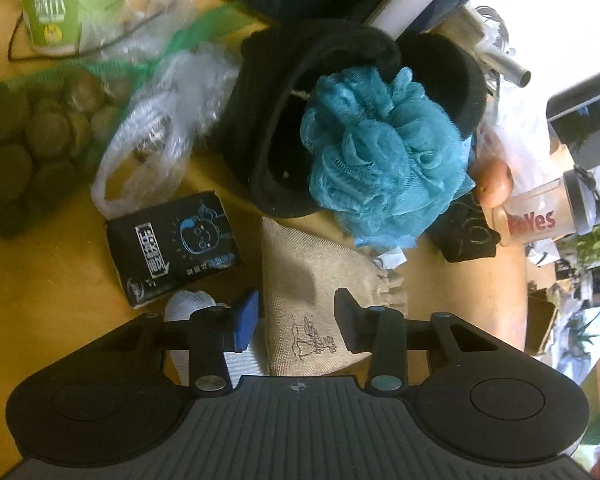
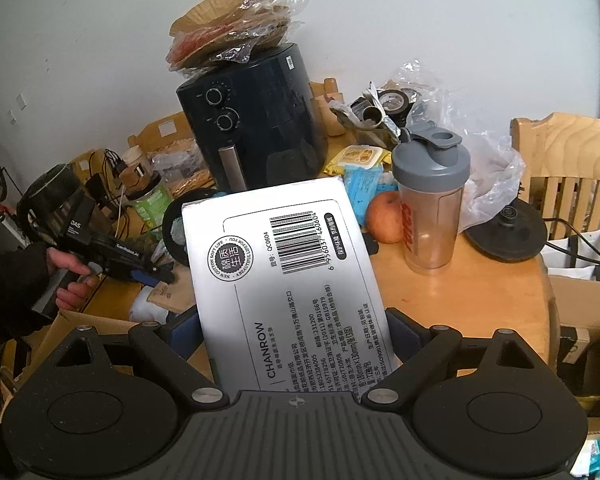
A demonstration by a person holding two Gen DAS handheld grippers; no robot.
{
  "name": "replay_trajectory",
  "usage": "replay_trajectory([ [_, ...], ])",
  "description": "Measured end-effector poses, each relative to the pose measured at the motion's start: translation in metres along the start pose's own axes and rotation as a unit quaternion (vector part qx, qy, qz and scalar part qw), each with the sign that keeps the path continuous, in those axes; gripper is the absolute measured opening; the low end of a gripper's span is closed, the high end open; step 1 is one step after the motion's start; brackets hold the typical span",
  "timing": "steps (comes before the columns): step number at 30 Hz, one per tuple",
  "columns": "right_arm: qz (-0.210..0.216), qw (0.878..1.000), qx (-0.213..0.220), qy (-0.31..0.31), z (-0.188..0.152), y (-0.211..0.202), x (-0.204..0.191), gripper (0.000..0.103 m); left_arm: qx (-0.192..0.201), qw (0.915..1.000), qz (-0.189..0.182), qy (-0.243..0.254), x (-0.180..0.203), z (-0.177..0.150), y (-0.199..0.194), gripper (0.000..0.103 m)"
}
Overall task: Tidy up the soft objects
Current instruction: 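Grasp the beige drawstring pouch with the left gripper while the right holds the packet, then carry the beige pouch with the left gripper and drop it into the box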
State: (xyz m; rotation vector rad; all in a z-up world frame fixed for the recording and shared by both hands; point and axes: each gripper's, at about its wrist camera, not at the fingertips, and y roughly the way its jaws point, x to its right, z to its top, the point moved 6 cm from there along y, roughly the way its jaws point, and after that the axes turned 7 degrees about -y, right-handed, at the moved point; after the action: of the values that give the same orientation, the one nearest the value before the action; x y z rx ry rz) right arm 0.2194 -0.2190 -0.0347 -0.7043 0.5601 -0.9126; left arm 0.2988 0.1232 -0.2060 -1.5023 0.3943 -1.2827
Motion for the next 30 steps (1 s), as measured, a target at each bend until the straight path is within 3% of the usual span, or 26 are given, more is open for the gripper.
replay_trajectory([
  [2, -0.002, 1.0, 0.003, 0.003, -0.001, -0.001, 0.0, 0.093, -0.005, 0.9999, -0.001, -0.01, -0.002, -0.001, 0.002, 0.018],
  [5, -0.002, 1.0, 0.008, 0.005, 0.0, -0.004, -0.002, 0.093, -0.01, 0.9995, -0.017, -0.026, 0.0, -0.002, -0.002, 0.004],
  [13, -0.004, 1.0, 0.017, 0.01, 0.001, -0.008, -0.001, 0.093, 0.03, 0.9971, -0.067, -0.022, 0.025, -0.006, -0.039, 0.003],
  [22, 0.0, 1.0, 0.015, 0.005, 0.005, -0.002, -0.014, 0.093, 0.096, 0.9921, -0.076, 0.028, 0.058, -0.02, -0.09, 0.003],
  [30, -0.007, 1.0, 0.006, -0.004, 0.015, -0.003, -0.033, 0.093, 0.153, 0.9818, -0.075, 0.083, 0.094, -0.039, -0.137, 0.003],
])
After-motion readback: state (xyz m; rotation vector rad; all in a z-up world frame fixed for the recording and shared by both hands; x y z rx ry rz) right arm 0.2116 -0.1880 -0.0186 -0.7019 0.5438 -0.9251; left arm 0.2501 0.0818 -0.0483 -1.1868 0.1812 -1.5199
